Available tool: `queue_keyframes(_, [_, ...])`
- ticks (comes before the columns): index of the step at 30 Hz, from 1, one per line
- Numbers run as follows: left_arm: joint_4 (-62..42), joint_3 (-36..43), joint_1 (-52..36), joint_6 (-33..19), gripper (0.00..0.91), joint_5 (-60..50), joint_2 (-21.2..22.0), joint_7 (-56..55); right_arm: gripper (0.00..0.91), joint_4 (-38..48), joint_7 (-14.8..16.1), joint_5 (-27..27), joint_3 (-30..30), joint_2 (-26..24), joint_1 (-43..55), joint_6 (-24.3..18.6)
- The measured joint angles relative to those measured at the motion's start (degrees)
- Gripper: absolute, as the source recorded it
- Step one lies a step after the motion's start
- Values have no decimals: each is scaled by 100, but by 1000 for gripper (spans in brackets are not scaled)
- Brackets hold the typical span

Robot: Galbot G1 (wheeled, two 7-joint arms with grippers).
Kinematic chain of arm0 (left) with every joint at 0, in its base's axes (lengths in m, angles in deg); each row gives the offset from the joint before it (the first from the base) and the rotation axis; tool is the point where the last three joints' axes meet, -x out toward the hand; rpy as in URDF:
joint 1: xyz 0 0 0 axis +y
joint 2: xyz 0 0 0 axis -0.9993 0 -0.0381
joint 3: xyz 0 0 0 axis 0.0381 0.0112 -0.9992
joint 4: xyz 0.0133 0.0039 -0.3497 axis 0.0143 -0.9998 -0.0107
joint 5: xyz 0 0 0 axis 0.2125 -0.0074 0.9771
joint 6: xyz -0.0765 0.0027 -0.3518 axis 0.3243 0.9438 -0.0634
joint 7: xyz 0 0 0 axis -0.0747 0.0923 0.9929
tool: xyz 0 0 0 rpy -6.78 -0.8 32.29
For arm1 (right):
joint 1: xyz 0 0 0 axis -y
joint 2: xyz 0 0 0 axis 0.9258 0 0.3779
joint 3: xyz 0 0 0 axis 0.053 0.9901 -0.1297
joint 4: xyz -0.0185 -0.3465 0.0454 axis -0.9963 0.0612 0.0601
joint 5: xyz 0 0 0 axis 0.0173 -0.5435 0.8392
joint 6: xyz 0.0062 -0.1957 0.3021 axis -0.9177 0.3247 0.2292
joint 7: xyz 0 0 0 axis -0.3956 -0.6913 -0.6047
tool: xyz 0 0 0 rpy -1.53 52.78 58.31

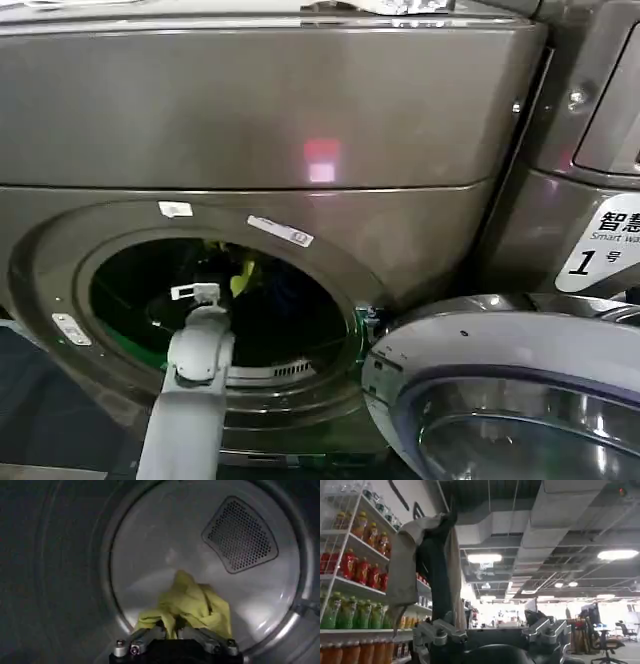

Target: Grasp the clothes from the dryer.

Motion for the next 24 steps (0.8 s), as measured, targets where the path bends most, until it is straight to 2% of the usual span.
queue_keyframes(24, [112,74,82,-22,0,202,2,149,907,-153,-26,-15,-136,-1,45,153])
